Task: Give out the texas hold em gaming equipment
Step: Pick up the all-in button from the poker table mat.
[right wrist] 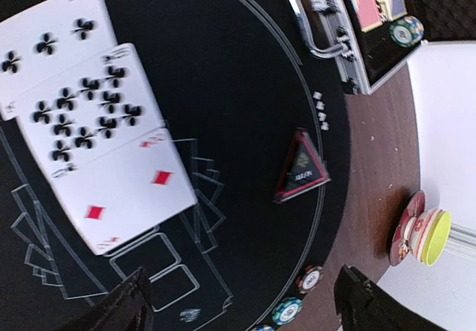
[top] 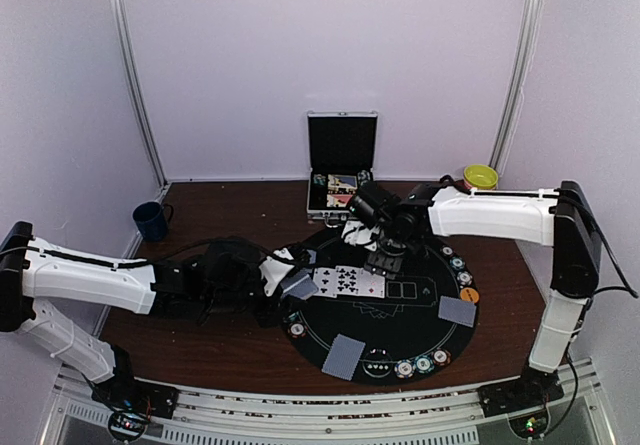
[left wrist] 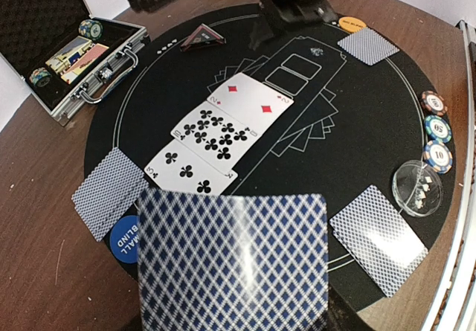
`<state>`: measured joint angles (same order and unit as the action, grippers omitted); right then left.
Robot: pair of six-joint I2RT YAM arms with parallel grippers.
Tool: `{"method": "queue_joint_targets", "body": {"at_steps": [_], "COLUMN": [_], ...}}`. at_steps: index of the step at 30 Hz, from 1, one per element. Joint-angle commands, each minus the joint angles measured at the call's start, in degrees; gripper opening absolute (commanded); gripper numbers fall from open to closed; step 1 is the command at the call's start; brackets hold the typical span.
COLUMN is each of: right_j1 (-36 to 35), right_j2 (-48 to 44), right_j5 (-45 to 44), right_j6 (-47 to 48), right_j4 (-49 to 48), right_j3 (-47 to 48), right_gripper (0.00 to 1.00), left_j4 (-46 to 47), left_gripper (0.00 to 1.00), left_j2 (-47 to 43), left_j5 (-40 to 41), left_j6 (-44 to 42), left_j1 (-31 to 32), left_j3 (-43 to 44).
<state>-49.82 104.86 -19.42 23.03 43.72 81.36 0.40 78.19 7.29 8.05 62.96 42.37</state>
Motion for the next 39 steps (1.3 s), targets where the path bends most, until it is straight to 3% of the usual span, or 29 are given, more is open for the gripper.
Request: {"method": "queue_joint_targets", "body": {"at_steps": [1,12,28,39], "right_j1": [8.22,21.17,22.99,25.39], "right_j2": [-0.68,8.77,22.21,26.31], "right_j5": [4.58,12.71,16.87,21.97], "right_j6": [-3.38,-4.5,-5.66,-6.61], "right_j4": [-1.45,-0.32,1.86,5.0], "right_j3": [2.71,11.64,21.48,25.84], "right_gripper": [0.89,0.98,0.96,0.88], "left_j4": [3.21,3.3,3.29,3.33], "left_gripper": [0.53,0.53,0.53,0.53], "left_j2": [-1.73,-1.77,-1.6,-1.12], "left_j5": [0.07,-0.05,0.06,0.05], "left_j6": [0.12,0.29,0.24,0.19], "left_j1": [0.06,0.06,0.06,0.06], "left_j3": [0.17,0.11,0.08,0.25]}}
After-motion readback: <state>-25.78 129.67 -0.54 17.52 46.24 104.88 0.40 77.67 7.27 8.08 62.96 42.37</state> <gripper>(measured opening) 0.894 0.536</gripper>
